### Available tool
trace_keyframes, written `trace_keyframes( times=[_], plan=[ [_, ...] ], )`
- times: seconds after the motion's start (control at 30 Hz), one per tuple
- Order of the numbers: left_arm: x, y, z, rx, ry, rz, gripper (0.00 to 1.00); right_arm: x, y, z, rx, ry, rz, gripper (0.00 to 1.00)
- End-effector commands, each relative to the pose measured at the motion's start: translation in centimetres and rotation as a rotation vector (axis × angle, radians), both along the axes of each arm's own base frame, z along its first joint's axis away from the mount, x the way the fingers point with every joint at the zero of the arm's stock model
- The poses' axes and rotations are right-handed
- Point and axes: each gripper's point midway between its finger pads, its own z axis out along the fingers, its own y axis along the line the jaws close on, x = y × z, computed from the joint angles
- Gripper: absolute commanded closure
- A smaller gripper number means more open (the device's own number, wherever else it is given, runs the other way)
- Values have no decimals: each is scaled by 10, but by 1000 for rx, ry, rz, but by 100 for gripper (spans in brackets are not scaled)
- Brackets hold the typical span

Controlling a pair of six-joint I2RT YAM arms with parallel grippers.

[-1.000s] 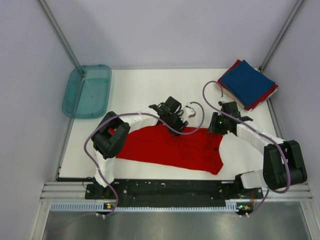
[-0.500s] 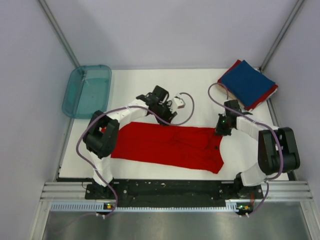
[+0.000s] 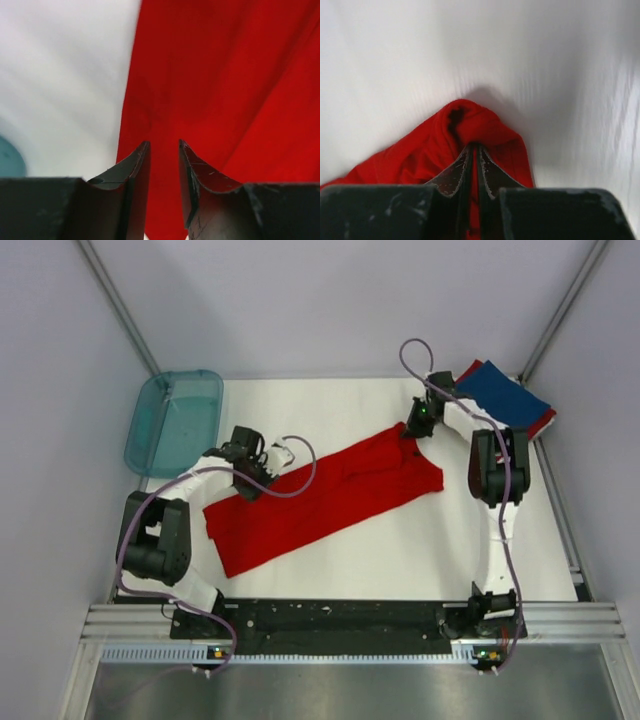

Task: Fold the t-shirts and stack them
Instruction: Rotate the tshirt 80 degrees

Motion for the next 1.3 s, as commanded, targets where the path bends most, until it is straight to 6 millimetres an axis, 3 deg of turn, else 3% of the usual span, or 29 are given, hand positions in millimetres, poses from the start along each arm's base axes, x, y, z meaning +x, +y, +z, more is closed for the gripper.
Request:
trace_keyframes(
  times=[0.0, 0.1, 0.2, 0.3, 0.43, 0.5, 0.6, 0.67, 0.8, 0.87, 0.97, 1.07, 1.13, 1.27],
  plan=[
    [-12, 51, -18, 189, 11, 52, 67, 37, 24, 33, 36, -86, 73, 93],
    [-15, 75, -29, 274, 20, 91, 68, 46, 15, 75, -26, -194, 85, 85],
    [-26, 85, -40, 311, 62, 92, 71, 31, 2, 102, -101, -248, 98, 83],
    [-49, 82, -55, 285, 122, 61, 73, -17, -18, 83, -166, -166, 79, 83],
    [-92, 86, -74, 285, 218, 27, 76, -91, -30, 31, -191, 13, 76, 89],
    [-114, 90, -80, 295, 265, 12, 77, -117, -32, 14, -184, 76, 82, 93],
    [-137, 88, -80, 267, 311, -17, 76, -143, -31, -7, -172, 140, 96, 95],
    [-146, 75, -72, 193, 330, -46, 75, -147, -35, -20, -189, 171, 96, 97],
    [-141, 42, -34, 12, 289, -101, 73, -119, -30, -33, -185, 187, 107, 98],
    [-133, 29, -10, -57, 248, -128, 71, -82, -30, -31, -190, 160, 91, 98],
    [-120, 16, 13, -116, 203, -148, 70, 9, -18, 0, -94, 41, 52, 98],
    [-112, 10, 12, -135, 228, -147, 70, 80, -1, 15, 50, -61, 3, 98],
    [-111, 6, 8, -140, 246, -151, 70, 115, 14, 17, 139, -130, 5, 96],
    [-116, -7, 5, -154, 263, -207, 69, 140, 44, 76, 275, -349, 88, 86]
  ],
)
